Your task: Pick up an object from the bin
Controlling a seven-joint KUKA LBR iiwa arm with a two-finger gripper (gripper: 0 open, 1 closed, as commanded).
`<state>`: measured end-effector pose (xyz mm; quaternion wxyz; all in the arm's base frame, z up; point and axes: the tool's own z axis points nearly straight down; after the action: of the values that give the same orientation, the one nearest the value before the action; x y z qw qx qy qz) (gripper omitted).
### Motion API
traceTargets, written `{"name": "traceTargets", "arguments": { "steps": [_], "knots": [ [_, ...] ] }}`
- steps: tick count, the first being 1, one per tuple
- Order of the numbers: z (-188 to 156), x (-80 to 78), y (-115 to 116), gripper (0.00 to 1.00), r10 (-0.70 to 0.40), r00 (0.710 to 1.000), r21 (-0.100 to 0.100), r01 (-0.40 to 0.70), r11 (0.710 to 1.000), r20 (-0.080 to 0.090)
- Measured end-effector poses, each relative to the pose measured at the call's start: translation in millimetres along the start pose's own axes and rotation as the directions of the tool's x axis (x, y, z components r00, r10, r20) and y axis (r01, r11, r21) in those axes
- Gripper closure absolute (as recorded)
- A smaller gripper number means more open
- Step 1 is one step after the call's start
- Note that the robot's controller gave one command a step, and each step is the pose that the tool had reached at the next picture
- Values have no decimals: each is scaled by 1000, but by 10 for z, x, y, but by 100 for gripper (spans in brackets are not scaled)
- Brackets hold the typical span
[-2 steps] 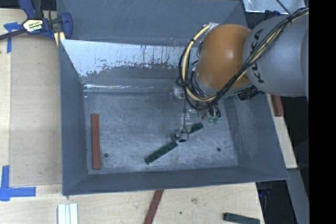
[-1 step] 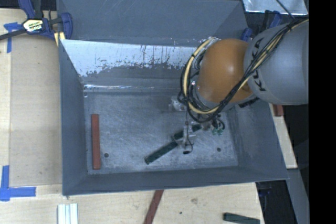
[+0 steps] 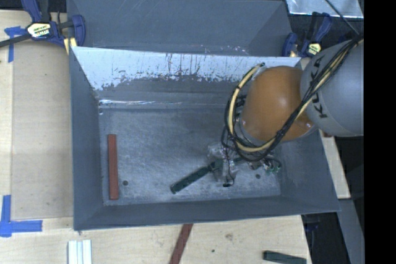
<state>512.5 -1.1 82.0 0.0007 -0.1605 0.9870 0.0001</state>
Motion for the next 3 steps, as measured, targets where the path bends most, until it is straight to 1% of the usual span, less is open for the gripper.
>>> {"name": "traceTargets", "arguments": {
  "steps": [3],
  "knots": [
    [0,1,-2,100,3,1000,0,-3,1000,0]
  ]
}}
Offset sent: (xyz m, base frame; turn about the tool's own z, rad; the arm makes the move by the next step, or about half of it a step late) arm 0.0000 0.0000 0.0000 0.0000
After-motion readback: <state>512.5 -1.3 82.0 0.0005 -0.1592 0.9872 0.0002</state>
